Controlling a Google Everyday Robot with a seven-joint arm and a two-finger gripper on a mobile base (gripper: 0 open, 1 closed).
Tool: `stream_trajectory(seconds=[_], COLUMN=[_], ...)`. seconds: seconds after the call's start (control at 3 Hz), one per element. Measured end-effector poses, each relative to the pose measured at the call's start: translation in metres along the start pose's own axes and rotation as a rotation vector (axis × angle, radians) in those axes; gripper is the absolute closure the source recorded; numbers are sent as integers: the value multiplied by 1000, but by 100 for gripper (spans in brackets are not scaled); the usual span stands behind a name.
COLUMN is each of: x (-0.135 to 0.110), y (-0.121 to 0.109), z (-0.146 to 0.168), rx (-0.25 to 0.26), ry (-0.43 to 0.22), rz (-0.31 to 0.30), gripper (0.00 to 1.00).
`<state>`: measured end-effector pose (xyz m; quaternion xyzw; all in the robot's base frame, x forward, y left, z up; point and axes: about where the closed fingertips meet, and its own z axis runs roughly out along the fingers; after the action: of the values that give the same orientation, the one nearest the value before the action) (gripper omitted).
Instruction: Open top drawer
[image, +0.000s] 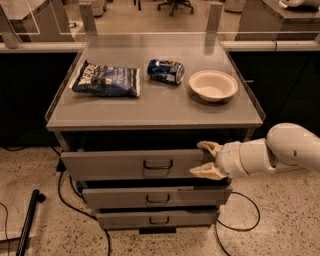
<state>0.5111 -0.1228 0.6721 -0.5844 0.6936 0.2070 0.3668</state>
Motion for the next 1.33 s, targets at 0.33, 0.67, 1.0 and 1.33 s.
stream_trajectory(seconds=[0.33,0.67,1.0,1.33], x=[0,-6,-9,-18], y=[0,-1,-3,3], z=[0,-5,-11,-18], rx=[0,0,0,27], ry=[0,0,0,-12], rz=[0,0,0,28], gripper=[84,100,100,100])
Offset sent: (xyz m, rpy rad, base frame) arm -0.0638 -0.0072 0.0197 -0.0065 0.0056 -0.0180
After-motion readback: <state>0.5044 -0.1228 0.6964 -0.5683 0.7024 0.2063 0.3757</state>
